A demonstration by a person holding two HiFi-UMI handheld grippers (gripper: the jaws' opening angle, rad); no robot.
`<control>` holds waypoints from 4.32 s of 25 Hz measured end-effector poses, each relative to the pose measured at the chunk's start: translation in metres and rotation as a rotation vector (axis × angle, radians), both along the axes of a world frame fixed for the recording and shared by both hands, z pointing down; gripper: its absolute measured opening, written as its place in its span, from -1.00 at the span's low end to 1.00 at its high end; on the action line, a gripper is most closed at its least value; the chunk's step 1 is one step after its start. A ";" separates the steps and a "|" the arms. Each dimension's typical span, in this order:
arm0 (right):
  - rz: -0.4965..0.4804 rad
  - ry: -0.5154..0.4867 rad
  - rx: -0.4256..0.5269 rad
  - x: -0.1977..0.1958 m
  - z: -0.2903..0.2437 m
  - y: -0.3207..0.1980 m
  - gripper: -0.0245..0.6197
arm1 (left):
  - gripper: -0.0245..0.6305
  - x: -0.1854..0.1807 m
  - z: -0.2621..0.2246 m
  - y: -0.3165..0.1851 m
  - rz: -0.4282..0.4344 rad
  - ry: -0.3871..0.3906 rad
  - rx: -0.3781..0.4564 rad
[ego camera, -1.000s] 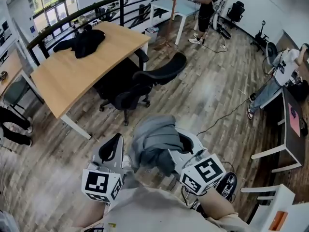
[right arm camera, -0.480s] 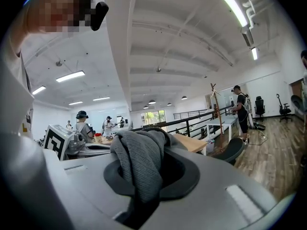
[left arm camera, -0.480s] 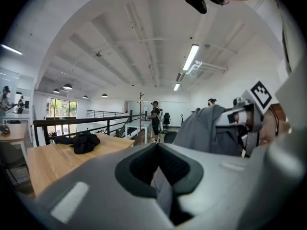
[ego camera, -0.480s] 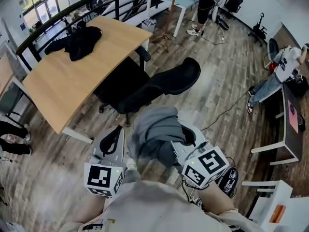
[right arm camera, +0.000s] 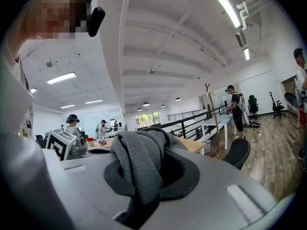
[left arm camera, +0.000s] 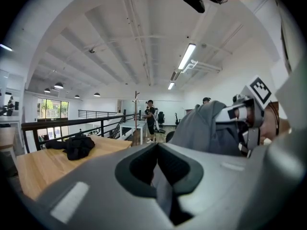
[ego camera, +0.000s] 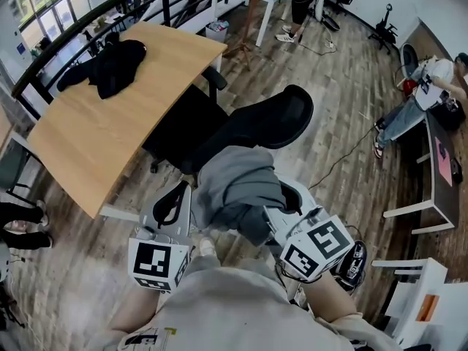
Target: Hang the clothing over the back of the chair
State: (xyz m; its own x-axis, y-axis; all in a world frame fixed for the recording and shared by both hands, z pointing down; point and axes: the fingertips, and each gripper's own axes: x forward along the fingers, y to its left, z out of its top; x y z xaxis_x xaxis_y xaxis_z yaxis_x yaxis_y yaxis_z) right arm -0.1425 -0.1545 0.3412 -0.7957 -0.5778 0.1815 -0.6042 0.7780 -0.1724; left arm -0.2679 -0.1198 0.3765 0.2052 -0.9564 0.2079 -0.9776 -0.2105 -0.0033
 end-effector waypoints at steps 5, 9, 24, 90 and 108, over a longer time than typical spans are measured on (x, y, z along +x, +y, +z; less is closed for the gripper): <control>-0.025 0.018 -0.010 -0.002 0.006 0.000 -0.75 | -0.92 0.007 0.007 -0.007 0.014 0.015 -0.016; -0.072 0.039 -0.015 0.003 0.009 0.003 -0.75 | -0.92 0.012 0.007 -0.010 -0.001 0.020 -0.028; -0.279 -0.012 0.002 -0.056 -0.012 -0.019 -0.75 | -0.92 -0.021 -0.039 -0.001 -0.176 0.004 0.059; 0.302 -0.073 0.126 0.179 -0.048 -0.243 -0.74 | -0.92 0.114 0.009 -0.216 0.110 -0.031 -0.011; 0.444 0.178 -0.082 0.260 0.128 -0.201 -0.71 | -0.92 0.172 0.039 -0.227 0.198 -0.081 -0.075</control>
State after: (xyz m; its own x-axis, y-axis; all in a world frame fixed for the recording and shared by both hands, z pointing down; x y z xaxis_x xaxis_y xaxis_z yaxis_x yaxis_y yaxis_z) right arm 0.1176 -0.3552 0.4689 -0.4278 -0.8327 0.3516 -0.9006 0.4260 -0.0867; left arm -0.0960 -0.3468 0.4157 0.3668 -0.8806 0.3002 -0.9144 -0.4006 -0.0578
